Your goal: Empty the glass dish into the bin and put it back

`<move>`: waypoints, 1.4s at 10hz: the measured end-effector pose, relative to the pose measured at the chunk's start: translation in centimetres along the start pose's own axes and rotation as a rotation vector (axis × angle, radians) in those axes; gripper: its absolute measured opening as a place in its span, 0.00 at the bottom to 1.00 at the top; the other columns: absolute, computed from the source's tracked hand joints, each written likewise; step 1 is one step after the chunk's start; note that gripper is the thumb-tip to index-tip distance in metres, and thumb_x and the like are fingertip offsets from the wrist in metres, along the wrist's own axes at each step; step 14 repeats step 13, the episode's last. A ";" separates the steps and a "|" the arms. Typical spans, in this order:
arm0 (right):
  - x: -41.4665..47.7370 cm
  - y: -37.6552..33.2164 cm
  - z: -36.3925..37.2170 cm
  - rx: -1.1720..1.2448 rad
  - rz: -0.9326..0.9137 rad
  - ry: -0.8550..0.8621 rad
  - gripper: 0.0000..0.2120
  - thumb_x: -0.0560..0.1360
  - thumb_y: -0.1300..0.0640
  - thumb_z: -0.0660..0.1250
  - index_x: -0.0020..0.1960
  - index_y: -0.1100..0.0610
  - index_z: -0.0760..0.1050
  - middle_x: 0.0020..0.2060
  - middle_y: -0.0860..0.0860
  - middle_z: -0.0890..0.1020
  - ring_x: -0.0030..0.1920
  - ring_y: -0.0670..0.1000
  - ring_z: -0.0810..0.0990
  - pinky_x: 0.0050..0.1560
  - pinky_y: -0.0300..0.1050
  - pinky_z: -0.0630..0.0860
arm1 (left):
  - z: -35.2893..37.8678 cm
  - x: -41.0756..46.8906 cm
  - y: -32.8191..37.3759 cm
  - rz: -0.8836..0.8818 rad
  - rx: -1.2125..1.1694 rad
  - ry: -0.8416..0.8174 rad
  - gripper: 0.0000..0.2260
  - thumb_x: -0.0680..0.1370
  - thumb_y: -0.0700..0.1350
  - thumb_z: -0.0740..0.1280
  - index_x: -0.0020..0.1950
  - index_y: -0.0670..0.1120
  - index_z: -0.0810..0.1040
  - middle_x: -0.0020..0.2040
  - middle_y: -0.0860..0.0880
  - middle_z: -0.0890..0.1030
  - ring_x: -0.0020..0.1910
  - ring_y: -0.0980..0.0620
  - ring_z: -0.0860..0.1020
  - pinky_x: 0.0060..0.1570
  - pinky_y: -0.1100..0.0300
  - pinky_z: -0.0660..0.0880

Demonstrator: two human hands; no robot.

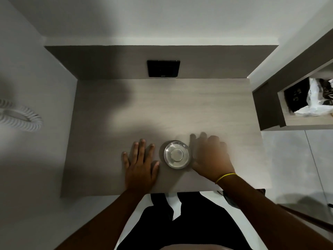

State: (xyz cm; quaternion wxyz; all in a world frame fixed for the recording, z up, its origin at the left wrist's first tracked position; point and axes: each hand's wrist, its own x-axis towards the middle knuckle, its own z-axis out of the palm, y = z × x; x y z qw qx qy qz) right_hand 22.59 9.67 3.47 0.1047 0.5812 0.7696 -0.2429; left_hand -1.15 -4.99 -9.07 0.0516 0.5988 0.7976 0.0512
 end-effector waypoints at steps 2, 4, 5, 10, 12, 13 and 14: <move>0.5 -5.8 0.3 -0.056 -0.184 -0.019 0.41 0.62 0.38 0.73 0.72 0.47 0.68 0.66 0.53 0.68 0.64 0.61 0.70 0.55 0.64 0.81 | -0.3 0.3 0.3 -0.002 -0.014 -0.011 0.31 0.85 0.65 0.54 0.87 0.54 0.59 0.89 0.44 0.55 0.88 0.41 0.54 0.80 0.28 0.50; 0.1 -7.7 2.8 -0.154 -0.222 -0.080 0.38 0.60 0.42 0.72 0.69 0.49 0.70 0.66 0.55 0.68 0.62 0.61 0.71 0.53 0.61 0.80 | -1.0 -0.4 -0.2 -0.019 0.013 -0.061 0.32 0.86 0.65 0.53 0.87 0.52 0.61 0.89 0.43 0.57 0.88 0.39 0.54 0.80 0.27 0.53; 0.2 -7.6 3.2 -0.140 -0.212 -0.033 0.37 0.59 0.43 0.71 0.67 0.49 0.71 0.64 0.55 0.69 0.60 0.61 0.71 0.50 0.59 0.79 | -1.3 0.1 0.1 -0.005 -0.003 -0.065 0.32 0.86 0.65 0.52 0.87 0.52 0.62 0.89 0.43 0.57 0.88 0.39 0.55 0.80 0.27 0.53; 0.6 -7.7 3.6 -0.145 -0.230 -0.029 0.40 0.62 0.43 0.72 0.74 0.46 0.67 0.70 0.56 0.68 0.66 0.64 0.70 0.58 0.60 0.77 | -1.2 0.4 0.3 -0.002 0.012 -0.082 0.32 0.86 0.66 0.50 0.88 0.52 0.58 0.89 0.43 0.55 0.88 0.40 0.53 0.80 0.27 0.53; 0.5 -7.7 3.5 -0.150 -0.234 -0.065 0.42 0.65 0.43 0.71 0.78 0.45 0.64 0.75 0.56 0.65 0.71 0.65 0.68 0.64 0.63 0.75 | -1.3 0.4 0.2 0.011 0.025 -0.100 0.33 0.86 0.66 0.50 0.88 0.53 0.56 0.89 0.43 0.55 0.88 0.40 0.53 0.80 0.27 0.52; 0.4 -7.9 3.0 -0.172 -0.257 -0.103 0.44 0.67 0.41 0.71 0.80 0.44 0.60 0.78 0.55 0.62 0.74 0.65 0.65 0.65 0.65 0.74 | -2.6 0.5 0.8 -0.012 -0.001 -0.139 0.32 0.85 0.64 0.54 0.87 0.51 0.60 0.89 0.42 0.58 0.88 0.38 0.56 0.79 0.25 0.56; 0.4 -7.9 3.0 -0.172 -0.257 -0.103 0.44 0.67 0.41 0.71 0.80 0.44 0.60 0.78 0.55 0.62 0.74 0.65 0.65 0.65 0.65 0.74 | -2.6 0.5 0.8 -0.012 -0.001 -0.139 0.32 0.85 0.64 0.54 0.87 0.51 0.60 0.89 0.42 0.58 0.88 0.38 0.56 0.79 0.25 0.56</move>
